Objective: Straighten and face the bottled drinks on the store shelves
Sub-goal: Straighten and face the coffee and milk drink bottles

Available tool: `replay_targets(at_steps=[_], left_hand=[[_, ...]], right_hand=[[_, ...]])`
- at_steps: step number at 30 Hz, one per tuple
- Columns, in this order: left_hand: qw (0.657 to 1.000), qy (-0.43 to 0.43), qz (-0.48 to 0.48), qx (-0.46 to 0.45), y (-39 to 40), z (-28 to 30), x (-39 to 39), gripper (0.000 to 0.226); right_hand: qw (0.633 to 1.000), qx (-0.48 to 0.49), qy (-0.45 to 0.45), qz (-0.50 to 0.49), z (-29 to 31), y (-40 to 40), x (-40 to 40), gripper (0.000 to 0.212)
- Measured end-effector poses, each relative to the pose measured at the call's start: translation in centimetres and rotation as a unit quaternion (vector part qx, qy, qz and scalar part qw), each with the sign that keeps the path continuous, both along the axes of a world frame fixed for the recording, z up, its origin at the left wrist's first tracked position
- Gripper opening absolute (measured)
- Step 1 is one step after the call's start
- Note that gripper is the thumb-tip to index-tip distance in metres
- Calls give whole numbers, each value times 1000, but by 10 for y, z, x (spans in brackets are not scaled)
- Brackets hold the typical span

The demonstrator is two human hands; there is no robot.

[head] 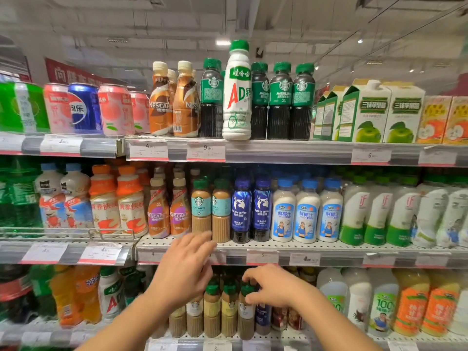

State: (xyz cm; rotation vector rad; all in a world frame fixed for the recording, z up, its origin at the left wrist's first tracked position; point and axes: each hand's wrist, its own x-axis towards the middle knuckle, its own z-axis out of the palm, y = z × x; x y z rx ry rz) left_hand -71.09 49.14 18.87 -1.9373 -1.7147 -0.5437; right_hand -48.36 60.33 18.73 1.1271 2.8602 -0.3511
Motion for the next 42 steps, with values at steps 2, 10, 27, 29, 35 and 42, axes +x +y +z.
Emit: replay_targets(at_steps=[2, 10, 27, 29, 35, 42], left_hand=[[999, -11, -5, 53, 0, 30, -1, 47], [983, -4, 10, 182, 3, 125, -2, 60], [989, 33, 95, 108, 38, 132, -28, 91], [989, 35, 90, 110, 39, 130, -30, 92], [990, 51, 80, 109, 38, 130, -35, 92], [990, 57, 81, 102, 38, 128, -36, 92]], right_hand=[[1000, 14, 18, 15, 19, -6, 5, 56], [980, 108, 156, 65, 126, -29, 6, 35], [818, 389, 421, -44, 350, 3, -51, 23], [834, 378, 397, -65, 365, 7, -62, 40], [877, 344, 318, -108, 384, 9, -83, 71], [861, 296, 401, -100, 386, 5, -82, 49]])
